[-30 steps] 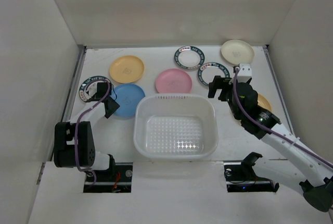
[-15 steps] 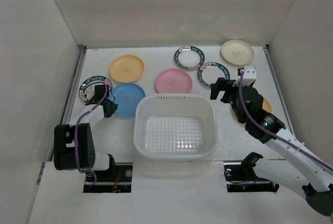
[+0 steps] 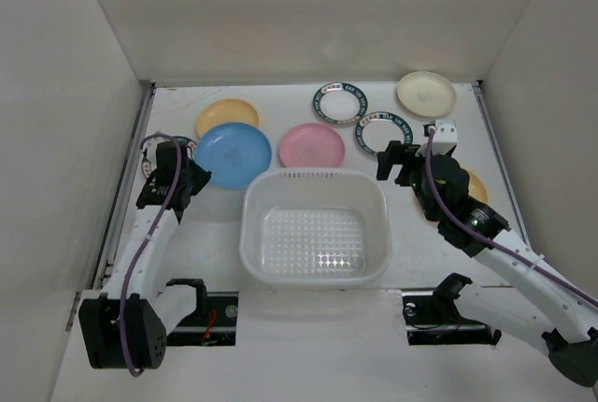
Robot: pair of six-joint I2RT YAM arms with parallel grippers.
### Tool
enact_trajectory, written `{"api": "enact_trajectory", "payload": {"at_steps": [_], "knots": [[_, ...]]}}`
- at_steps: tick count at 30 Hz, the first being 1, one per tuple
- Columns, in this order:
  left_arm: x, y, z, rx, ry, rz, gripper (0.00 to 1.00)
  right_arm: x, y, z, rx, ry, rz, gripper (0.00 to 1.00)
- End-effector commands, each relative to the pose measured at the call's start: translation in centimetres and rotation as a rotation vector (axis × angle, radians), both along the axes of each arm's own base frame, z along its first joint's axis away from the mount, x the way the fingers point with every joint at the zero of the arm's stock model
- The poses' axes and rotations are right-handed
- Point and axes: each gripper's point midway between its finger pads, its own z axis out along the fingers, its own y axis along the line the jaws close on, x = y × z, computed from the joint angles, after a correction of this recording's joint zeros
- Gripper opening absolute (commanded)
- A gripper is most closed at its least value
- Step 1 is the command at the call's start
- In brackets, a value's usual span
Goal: Place the plates into the plastic bin on the countertop
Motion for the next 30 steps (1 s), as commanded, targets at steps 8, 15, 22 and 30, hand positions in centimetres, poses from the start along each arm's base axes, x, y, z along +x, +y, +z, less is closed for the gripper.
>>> {"api": "enact_trajectory", "payload": {"at_steps": [8,15,22,30], "knots": [[-3.7,-6.1,17.1,0.04,-0.33,-0.377,0.0,1.8,-5.0,2.5,0.042,-0.06,-0.194,1.0],[-7.8,-9.6,17.9,0.053,-0.274,-0.618,0.0,2.6,-5.6,2.9,0.094,-0.061,-0.231,1.0],[-10.7,-15.7,11.0,0.1,-0.098,-0.882,0.0,3.0,-5.2,2.9,0.104,-0.051,-0.226,1.0],[-11.9,-19.7,4.1,0.293,0.076,-1.072,0.04,2.3,-6.8,1.8,0.085,-0.016,-0.291,1.0]]}}
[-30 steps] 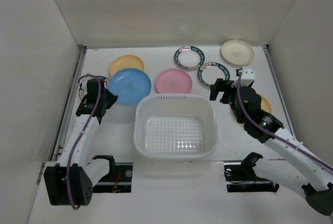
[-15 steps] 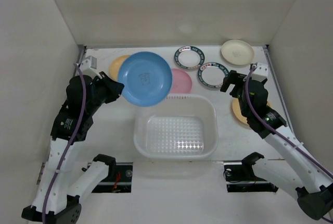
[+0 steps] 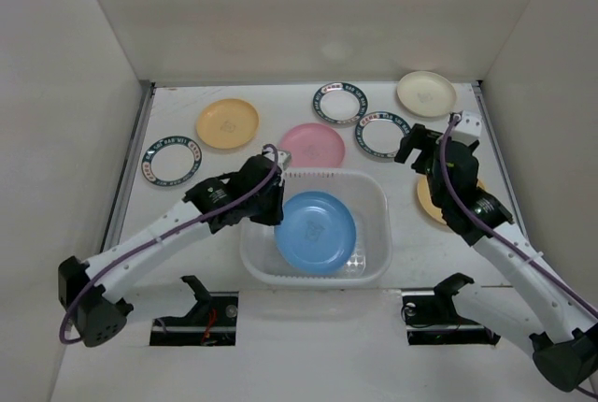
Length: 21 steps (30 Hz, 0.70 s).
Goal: Place the plates into the plastic bin on the countertop
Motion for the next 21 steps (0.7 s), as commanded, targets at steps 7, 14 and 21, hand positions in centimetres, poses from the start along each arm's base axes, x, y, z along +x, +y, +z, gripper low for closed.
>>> {"api": "enact_trajectory", "payload": {"at_steps": [7,14,21], "knots": [[2.0,-1.7,-4.1,0.112,-0.026,-0.06,0.14,0.4,-5.0,-5.1,-0.005,0.223,-0.236,1.0],[3.1,-2.6,-5.4,0.126,-0.041,-0.074,0.48,0.8,-7.3,-11.8,0.037,0.429,-0.32,0.94],[4.3,-2.6,-3.5,0.105,-0.111,-0.06,0.75,1.5,-7.3,-17.4,0.049,0.613,-0.325,0.86]]}}
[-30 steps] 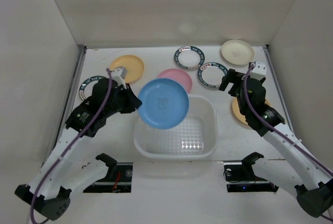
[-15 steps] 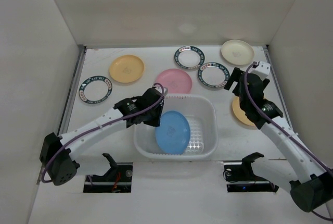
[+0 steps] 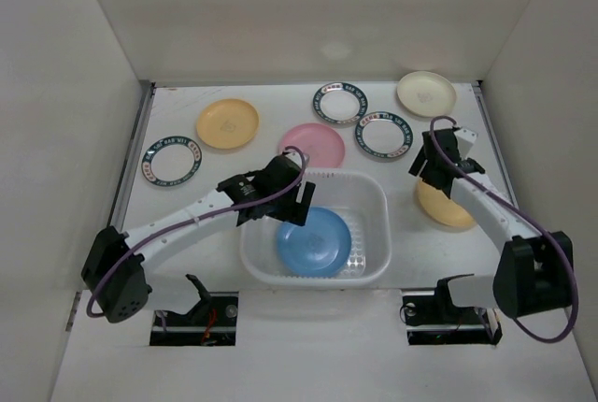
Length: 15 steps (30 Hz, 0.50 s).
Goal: Place the plates into the plastic bin on the countertop
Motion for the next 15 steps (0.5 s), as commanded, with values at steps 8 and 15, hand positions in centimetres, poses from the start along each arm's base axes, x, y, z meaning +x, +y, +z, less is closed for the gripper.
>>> {"api": "enact_trajectory", "payload": {"at_steps": [8,15], "knots": [[3.3,1.7,11.9,-0.21,-0.284,0.107,1.0,1.7,1.6,-4.9,0.042,0.165,0.024,0.76],[4.7,6.3,15.6,-0.258,-0.37,0.247,1.0,2.3,1.8,-6.5,0.074,0.211,0.039,0.6]]}}
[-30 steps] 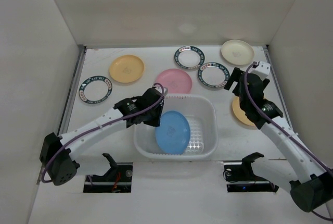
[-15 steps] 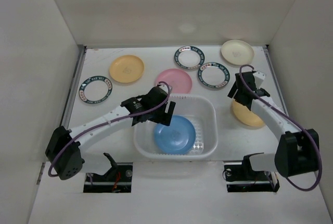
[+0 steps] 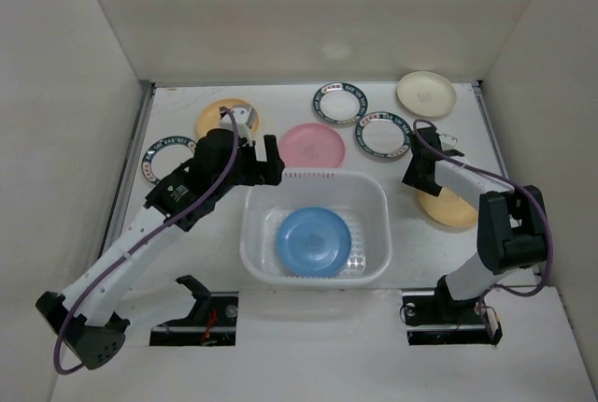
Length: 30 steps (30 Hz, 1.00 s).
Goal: Place the plates into the plastic bin on the countertop
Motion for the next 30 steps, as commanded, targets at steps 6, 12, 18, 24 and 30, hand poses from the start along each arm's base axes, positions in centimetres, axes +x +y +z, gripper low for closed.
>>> {"api": "enact_trajectory", "payload": {"at_steps": [6,12,18,24,30], "knots": [[0.6,4.8,0.9,0.025,-0.01,0.124,1.0,1.2,0.5,-0.8,0.073,0.019,0.003,0.49],[0.6,6.3,1.1,0.039,-0.017,0.158,1.0,0.8,0.9,-2.3,0.089,0.065,0.011,0.21],[0.8,6.7,0.8,0.047,-0.01,0.17,1.0,0.6,0.5,-1.9,0.062,0.06,0.005,0.0],[1.5,6.7,0.3,0.058,-0.003,0.181,1.0,0.9,0.3,4.4,-0.054,-0.04,0.065,0.0],[2.5,6.9,-0.1,0.066,0.003,0.2,1.0,0.5,1.6,14.8,-0.193,-0.192,0.189,0.0]]}}
